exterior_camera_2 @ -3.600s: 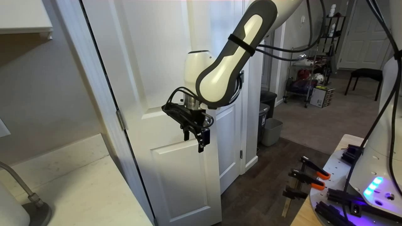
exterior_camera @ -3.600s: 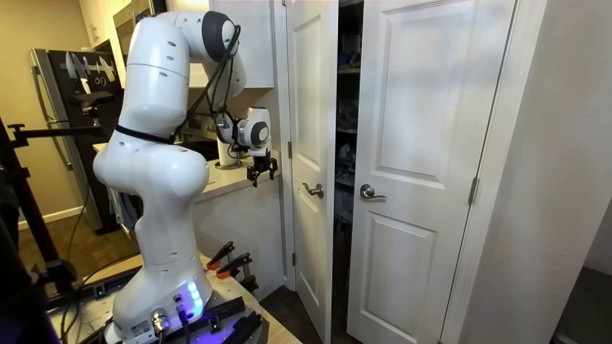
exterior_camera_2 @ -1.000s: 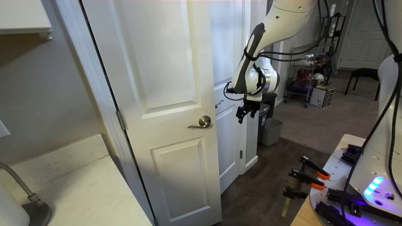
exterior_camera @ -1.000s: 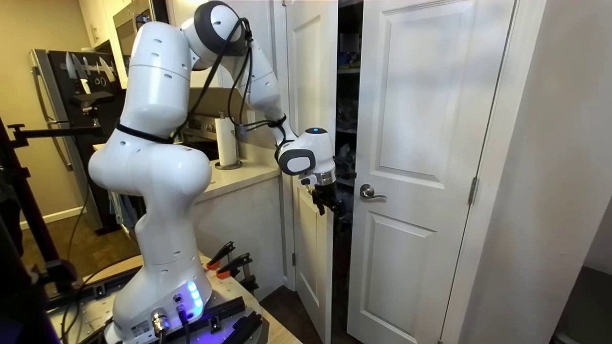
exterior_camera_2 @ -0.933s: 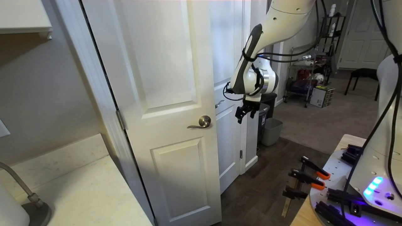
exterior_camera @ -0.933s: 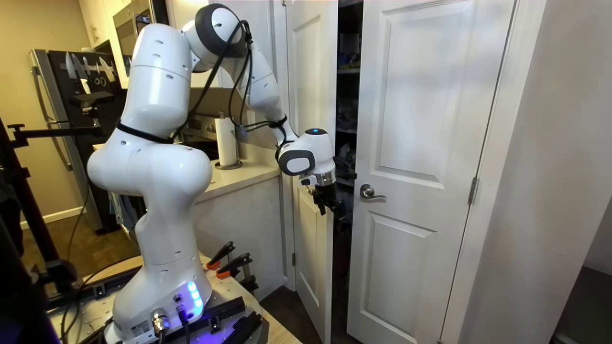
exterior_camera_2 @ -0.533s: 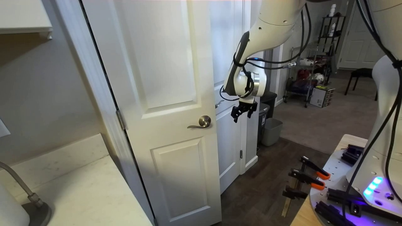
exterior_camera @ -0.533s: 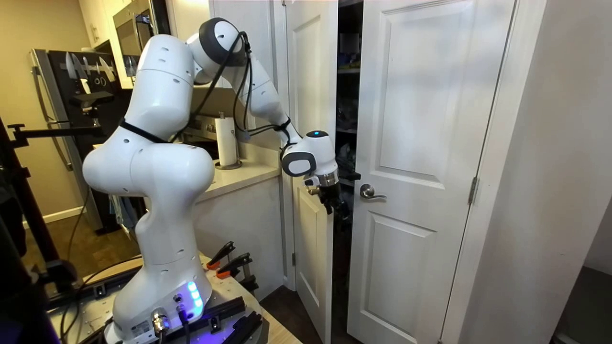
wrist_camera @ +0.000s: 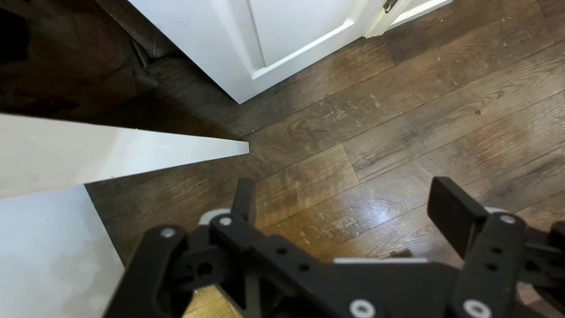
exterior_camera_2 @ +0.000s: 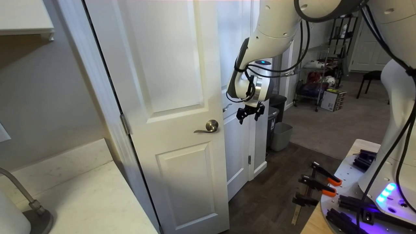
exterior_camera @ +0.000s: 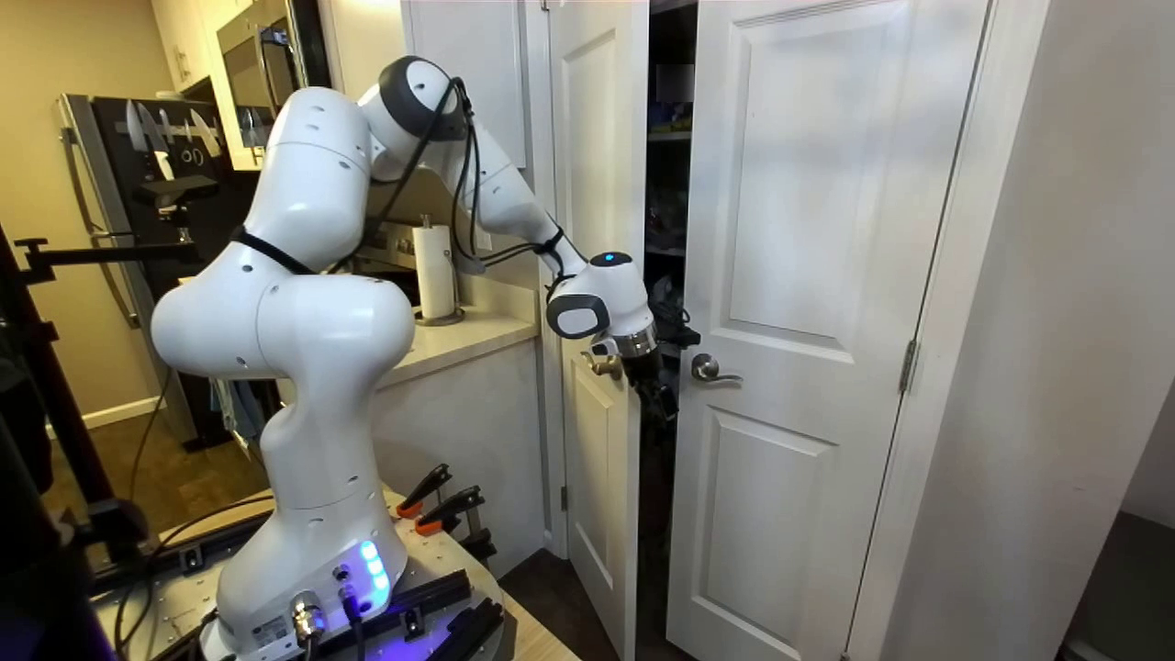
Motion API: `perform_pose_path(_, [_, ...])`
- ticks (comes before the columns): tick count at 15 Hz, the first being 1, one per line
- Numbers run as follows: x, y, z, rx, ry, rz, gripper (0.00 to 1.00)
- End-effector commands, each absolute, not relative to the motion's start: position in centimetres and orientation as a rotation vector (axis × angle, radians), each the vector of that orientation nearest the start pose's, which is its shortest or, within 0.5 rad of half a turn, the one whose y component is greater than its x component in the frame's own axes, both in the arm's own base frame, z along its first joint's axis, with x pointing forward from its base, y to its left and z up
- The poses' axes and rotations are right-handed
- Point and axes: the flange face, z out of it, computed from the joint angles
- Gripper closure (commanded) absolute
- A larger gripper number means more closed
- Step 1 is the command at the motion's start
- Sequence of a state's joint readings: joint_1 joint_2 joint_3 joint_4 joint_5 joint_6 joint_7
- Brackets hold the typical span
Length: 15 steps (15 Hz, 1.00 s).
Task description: Open the door on the left
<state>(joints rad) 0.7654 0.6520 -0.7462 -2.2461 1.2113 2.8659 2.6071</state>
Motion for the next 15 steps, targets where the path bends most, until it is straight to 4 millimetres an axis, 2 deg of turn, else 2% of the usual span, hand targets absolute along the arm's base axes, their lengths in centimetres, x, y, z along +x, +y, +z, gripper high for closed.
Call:
perform_pose_path(1, [54.4, -4.8, 18.5, 0.587, 2.685, -0.049, 0.00])
perform_pose_path(2, [55.7, -3.9, 19.9, 0.423, 2.667, -0.077, 0.00])
perform_pose_path(3, [54.4, -4.7, 18.1, 0.539, 2.714, -0.083, 0.00])
perform_pose_path(5, [55.7, -3.4, 18.7, 0.477, 2.679, -0.085, 0.00])
perform_pose_path(14, [56.0, -3.8, 19.0, 0.457, 2.677, -0.078, 0.00])
perform_pose_path(15, [56.0, -4.2, 18.9, 0.503, 2.667, -0.044, 0.00])
